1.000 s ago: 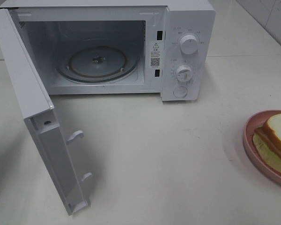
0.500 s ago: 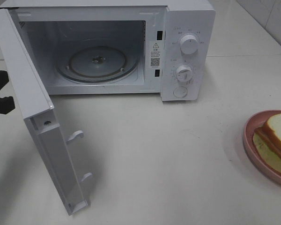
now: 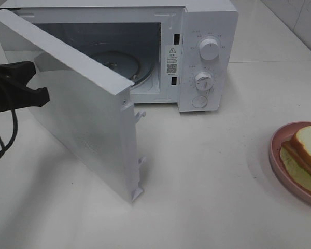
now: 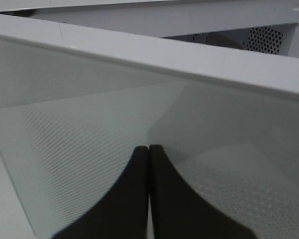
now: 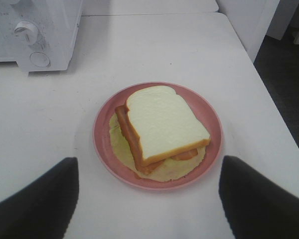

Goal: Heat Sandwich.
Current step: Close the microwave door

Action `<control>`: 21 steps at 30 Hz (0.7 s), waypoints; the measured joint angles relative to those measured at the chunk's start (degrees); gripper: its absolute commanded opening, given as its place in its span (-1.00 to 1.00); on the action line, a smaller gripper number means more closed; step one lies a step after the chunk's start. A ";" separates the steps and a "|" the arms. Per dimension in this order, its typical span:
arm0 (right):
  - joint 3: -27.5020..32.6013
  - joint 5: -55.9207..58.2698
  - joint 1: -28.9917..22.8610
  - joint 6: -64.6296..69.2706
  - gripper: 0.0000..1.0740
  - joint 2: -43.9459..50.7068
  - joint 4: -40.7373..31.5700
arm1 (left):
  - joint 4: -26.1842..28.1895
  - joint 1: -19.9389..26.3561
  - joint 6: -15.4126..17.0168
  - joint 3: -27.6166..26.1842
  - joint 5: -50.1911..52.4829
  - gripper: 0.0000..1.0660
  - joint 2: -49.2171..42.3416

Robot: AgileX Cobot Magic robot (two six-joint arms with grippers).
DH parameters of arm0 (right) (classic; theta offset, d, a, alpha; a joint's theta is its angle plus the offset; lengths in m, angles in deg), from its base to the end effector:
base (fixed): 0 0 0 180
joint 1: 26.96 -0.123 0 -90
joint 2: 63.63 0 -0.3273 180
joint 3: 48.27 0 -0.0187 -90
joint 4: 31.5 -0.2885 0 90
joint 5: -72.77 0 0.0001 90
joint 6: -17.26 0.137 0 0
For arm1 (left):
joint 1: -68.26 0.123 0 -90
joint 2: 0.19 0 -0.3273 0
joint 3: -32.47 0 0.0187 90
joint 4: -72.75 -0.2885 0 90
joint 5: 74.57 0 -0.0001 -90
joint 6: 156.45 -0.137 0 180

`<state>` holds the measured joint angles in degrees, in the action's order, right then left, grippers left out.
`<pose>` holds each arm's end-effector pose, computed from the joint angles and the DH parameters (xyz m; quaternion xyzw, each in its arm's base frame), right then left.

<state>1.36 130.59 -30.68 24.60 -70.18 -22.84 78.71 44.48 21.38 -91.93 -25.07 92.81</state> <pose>0.0296 -0.0156 0.2817 0.0275 0.8358 -0.0228 0.5478 0.2955 -0.1184 0.1913 0.1206 0.7521 -0.1134 0.6380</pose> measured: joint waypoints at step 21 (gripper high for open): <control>0.00 0.00 0.00 0.00 0.40 0.00 0.00 | 7.16 -11.40 -2.46 -18.62 0.06 -1.00 18.05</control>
<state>1.36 130.59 -30.68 24.60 -70.18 -22.84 85.87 33.08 18.91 -110.55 -25.01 110.86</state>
